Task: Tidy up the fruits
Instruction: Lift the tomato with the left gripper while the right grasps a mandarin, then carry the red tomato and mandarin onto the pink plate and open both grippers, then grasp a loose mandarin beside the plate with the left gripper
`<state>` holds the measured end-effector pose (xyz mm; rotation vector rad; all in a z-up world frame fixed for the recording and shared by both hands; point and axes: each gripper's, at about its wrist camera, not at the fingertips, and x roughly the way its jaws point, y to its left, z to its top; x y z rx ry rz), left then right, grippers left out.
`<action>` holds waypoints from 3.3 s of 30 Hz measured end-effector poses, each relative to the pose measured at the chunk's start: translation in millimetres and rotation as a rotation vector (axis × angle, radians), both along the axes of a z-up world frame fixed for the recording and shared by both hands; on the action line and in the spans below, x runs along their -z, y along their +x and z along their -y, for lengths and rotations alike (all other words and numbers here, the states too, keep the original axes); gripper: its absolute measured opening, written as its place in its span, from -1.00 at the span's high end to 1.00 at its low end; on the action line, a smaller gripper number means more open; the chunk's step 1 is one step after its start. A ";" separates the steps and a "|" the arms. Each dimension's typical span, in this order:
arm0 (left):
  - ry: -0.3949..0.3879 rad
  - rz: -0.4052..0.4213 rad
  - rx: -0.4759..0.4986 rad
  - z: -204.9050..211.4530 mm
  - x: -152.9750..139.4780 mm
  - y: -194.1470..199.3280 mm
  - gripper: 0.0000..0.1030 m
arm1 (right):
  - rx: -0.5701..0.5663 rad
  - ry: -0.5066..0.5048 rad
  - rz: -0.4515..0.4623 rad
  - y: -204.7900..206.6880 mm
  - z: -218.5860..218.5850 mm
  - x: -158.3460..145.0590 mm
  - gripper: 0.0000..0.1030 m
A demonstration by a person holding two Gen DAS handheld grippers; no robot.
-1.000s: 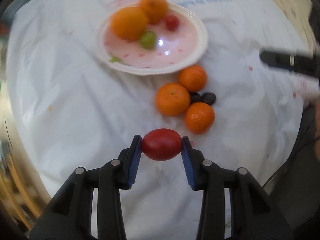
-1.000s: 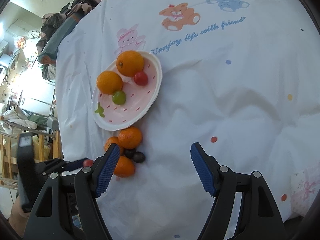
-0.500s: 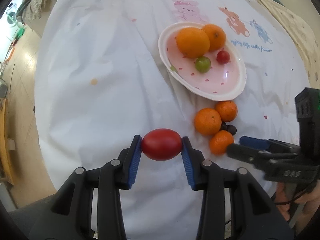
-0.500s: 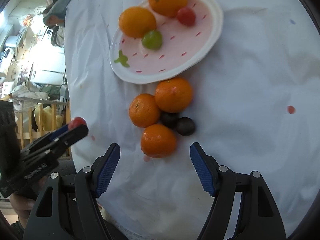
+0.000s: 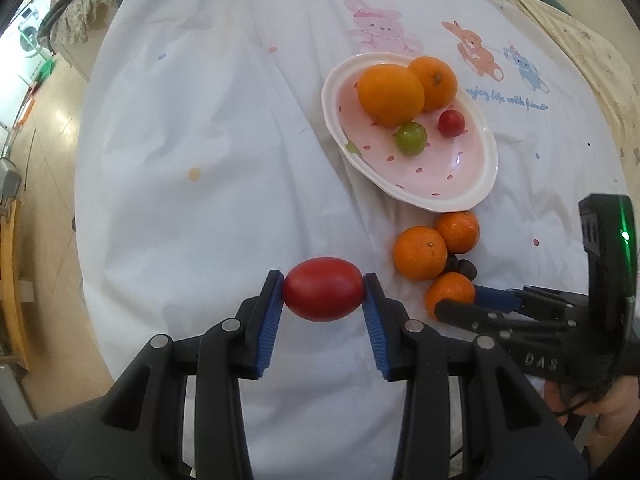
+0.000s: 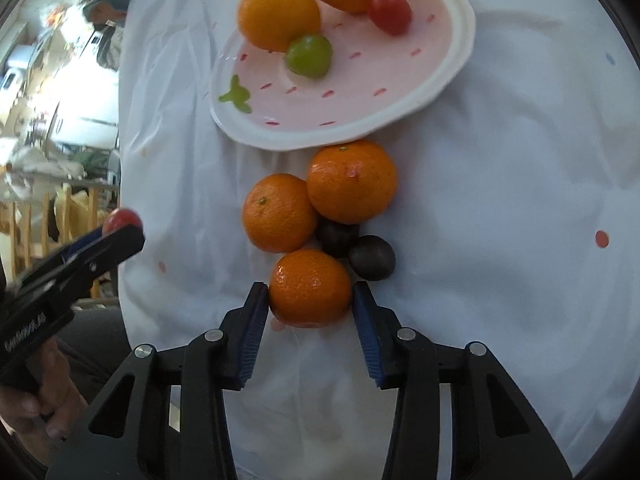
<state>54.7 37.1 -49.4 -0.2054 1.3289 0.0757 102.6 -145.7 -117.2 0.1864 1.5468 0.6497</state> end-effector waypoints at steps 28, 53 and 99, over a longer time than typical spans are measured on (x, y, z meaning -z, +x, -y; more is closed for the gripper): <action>0.052 0.117 0.048 4.9 -27.1 26.3 0.31 | 0.196 0.102 0.191 28.3 70.8 -79.2 0.14; 0.009 0.029 0.132 26.2 33.6 115.0 0.31 | 0.205 0.024 0.173 165.3 42.6 -29.5 0.14; -0.025 -0.117 0.400 63.9 48.4 58.9 -0.43 | 0.310 0.023 0.162 55.7 95.5 -64.1 -0.55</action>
